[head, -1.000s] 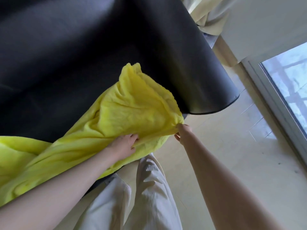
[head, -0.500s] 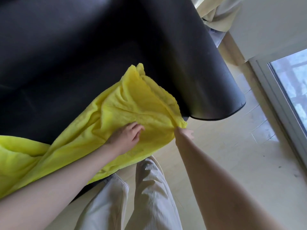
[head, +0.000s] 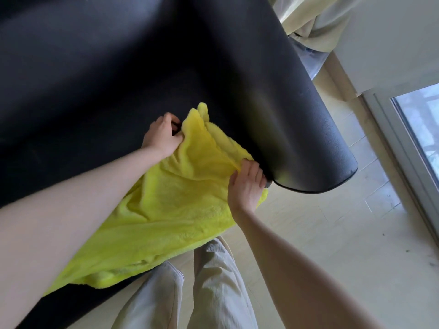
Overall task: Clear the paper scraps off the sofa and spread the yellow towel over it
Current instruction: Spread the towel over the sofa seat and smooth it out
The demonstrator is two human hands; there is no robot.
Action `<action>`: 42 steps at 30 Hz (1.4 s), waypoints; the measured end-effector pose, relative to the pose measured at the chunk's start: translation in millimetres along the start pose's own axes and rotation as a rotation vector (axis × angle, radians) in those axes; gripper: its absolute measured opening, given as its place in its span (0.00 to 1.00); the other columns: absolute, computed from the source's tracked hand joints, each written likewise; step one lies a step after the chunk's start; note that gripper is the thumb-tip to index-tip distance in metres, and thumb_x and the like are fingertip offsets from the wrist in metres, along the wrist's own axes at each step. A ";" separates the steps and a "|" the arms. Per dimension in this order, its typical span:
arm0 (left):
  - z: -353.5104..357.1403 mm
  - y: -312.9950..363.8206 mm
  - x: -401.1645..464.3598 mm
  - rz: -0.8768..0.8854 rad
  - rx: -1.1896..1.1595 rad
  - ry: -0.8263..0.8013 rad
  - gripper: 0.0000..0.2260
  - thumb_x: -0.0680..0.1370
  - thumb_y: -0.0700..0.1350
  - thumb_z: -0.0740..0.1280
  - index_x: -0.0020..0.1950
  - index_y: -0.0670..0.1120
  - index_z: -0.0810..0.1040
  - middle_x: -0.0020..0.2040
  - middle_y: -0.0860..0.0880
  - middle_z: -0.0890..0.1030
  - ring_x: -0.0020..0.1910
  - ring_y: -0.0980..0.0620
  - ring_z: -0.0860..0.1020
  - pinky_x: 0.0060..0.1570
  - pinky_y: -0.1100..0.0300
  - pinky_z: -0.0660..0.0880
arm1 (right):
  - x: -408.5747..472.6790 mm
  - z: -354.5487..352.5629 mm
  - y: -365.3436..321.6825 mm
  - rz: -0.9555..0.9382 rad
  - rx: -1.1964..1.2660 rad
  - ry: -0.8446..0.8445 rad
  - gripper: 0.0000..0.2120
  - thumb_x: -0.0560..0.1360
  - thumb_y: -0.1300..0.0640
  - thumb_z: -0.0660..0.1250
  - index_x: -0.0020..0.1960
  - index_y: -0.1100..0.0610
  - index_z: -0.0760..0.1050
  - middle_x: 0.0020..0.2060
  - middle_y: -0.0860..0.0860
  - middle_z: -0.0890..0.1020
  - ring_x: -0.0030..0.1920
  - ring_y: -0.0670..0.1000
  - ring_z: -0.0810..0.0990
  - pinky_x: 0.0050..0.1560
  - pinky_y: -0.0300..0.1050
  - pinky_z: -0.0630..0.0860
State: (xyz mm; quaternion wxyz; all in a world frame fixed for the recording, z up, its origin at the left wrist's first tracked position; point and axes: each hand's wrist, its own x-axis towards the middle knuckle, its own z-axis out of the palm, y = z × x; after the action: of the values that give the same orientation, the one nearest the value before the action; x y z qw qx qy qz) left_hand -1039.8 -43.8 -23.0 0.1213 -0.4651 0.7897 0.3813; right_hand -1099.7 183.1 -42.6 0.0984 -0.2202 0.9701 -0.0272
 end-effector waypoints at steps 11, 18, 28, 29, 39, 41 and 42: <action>-17.3 21.5 8.1 0.030 -0.010 0.316 0.09 0.81 0.48 0.58 0.57 0.46 0.73 0.53 0.44 0.80 0.50 0.40 0.78 0.47 0.51 0.72 | 18.3 1.7 -8.5 0.018 0.075 -0.217 0.13 0.80 0.57 0.55 0.63 0.59 0.68 0.63 0.56 0.70 0.64 0.58 0.69 0.60 0.54 0.68; -75.9 29.7 58.0 0.202 -0.084 0.551 0.07 0.78 0.41 0.62 0.55 0.44 0.73 0.53 0.46 0.77 0.54 0.46 0.75 0.53 0.57 0.67 | 30.5 3.4 -9.0 0.107 0.092 -0.097 0.11 0.80 0.55 0.59 0.55 0.61 0.73 0.47 0.57 0.80 0.47 0.59 0.79 0.46 0.52 0.72; -55.0 39.0 69.8 0.420 0.438 0.021 0.36 0.67 0.29 0.65 0.74 0.45 0.62 0.70 0.43 0.63 0.69 0.41 0.62 0.69 0.49 0.62 | 34.2 4.1 21.0 0.093 0.095 -0.085 0.17 0.79 0.46 0.58 0.56 0.60 0.73 0.47 0.56 0.82 0.46 0.59 0.80 0.50 0.51 0.71; -51.0 42.9 71.3 0.476 0.465 -0.017 0.35 0.68 0.29 0.65 0.74 0.45 0.62 0.72 0.43 0.63 0.71 0.42 0.61 0.70 0.49 0.61 | 31.6 3.2 24.4 0.084 0.111 -0.060 0.18 0.79 0.45 0.58 0.54 0.60 0.73 0.45 0.56 0.82 0.43 0.60 0.80 0.48 0.51 0.72; -43.3 58.3 72.7 0.552 1.054 -0.091 0.15 0.76 0.51 0.63 0.60 0.46 0.73 0.56 0.45 0.77 0.61 0.44 0.72 0.66 0.54 0.61 | 10.8 -4.9 57.1 0.452 0.598 -0.254 0.11 0.78 0.53 0.62 0.53 0.61 0.73 0.48 0.56 0.79 0.46 0.58 0.77 0.42 0.45 0.71; -52.6 55.6 66.1 0.604 1.006 -0.075 0.14 0.75 0.54 0.63 0.55 0.47 0.72 0.47 0.46 0.79 0.57 0.44 0.74 0.63 0.55 0.62 | 9.2 -12.2 55.3 0.633 0.782 -0.230 0.11 0.77 0.54 0.64 0.56 0.58 0.73 0.46 0.52 0.78 0.46 0.54 0.75 0.46 0.45 0.73; -57.7 53.5 64.5 0.613 1.012 -0.084 0.15 0.74 0.56 0.63 0.54 0.47 0.71 0.42 0.47 0.79 0.54 0.44 0.76 0.64 0.55 0.62 | 7.3 -14.7 54.9 0.712 0.849 -0.211 0.12 0.77 0.55 0.64 0.58 0.57 0.73 0.47 0.50 0.76 0.48 0.52 0.75 0.50 0.46 0.73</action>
State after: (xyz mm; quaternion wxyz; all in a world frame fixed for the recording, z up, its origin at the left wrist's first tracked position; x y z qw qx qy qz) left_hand -1109.4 -111.6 7.2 0.2436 -0.0848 0.9661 -0.0071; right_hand -1132.3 229.6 -34.8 0.2778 0.1783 0.8734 -0.3581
